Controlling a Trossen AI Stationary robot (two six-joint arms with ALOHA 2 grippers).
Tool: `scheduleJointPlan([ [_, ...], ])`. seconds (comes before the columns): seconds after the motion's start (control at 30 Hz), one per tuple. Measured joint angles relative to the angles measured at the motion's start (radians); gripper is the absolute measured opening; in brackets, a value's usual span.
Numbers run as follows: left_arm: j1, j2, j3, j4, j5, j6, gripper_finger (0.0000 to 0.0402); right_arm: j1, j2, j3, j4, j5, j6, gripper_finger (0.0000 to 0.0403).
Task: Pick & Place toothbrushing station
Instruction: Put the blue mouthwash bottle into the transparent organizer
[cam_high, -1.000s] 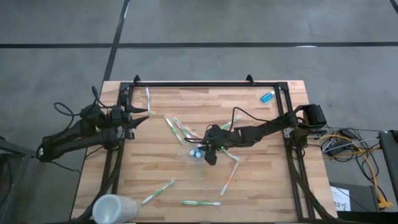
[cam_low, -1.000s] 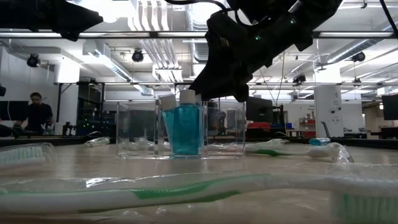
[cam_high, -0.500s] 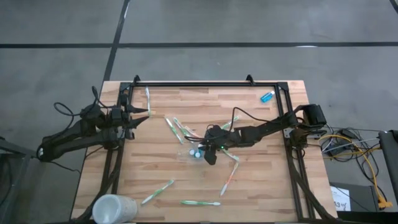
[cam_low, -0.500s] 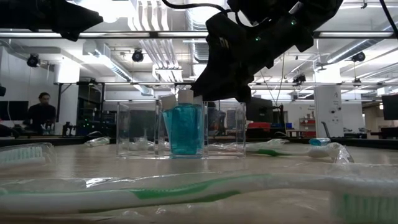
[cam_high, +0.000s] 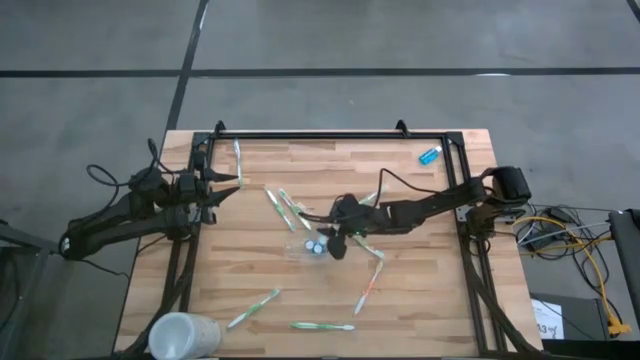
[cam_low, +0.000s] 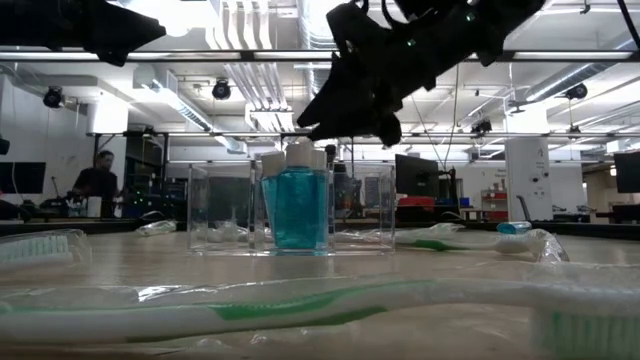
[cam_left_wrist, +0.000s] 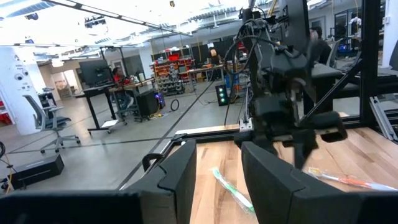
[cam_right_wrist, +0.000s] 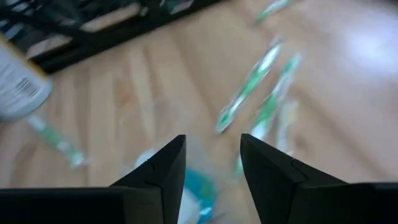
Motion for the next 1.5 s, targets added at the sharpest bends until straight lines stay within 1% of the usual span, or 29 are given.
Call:
scheduleJointPlan([
  [0.07,0.000,0.000,0.000,0.000,0.000,0.000,0.0133,0.000,-0.024,0.005,-0.023,0.056,-0.011,0.0148],
  [0.17,0.000,0.000,0.000,0.000,0.000,0.000,0.0133,0.001,-0.062,0.029,-0.117,0.119,-0.011,0.0151],
  [0.3,0.000,0.000,0.000,0.000,0.000,0.000,0.0133,0.000,-0.123,0.078,-0.335,0.198,0.033,0.0158],
  [0.43,0.000,0.000,0.000,0.000,0.000,0.000,0.0133,-0.002,-0.180,0.134,-0.599,0.255,0.100,0.0165],
  [0.63,0.000,0.000,0.000,0.000,0.000,0.000,0.0133,-0.035,-0.279,0.204,-0.921,0.268,0.266,0.0168],
  [0.83,0.000,0.000,0.000,0.000,0.000,0.000,0.0133,-0.082,-0.410,0.222,-1.114,0.269,0.310,0.0165],
  [1.0,0.000,0.000,0.000,0.000,0.000,0.000,0.0133,-0.151,-0.514,0.200,-1.167,0.269,0.467,0.0164],
  [1.17,0.000,0.000,0.000,0.000,0.000,0.000,0.0133,-0.239,-0.571,0.177,-1.184,0.272,0.548,0.0164],
  [1.27,0.000,0.000,0.000,0.000,0.000,0.000,0.0133,-0.293,-0.576,0.157,-1.184,0.327,0.656,0.0164],
  [1.4,0.000,0.000,0.000,0.000,0.000,0.000,0.0133,-0.372,-0.562,0.124,-1.183,0.436,0.869,0.0164],
  [1.5,0.000,0.000,0.000,0.000,0.000,0.000,0.0133,-0.447,-0.553,0.111,-1.182,0.449,0.977,0.0164],
])
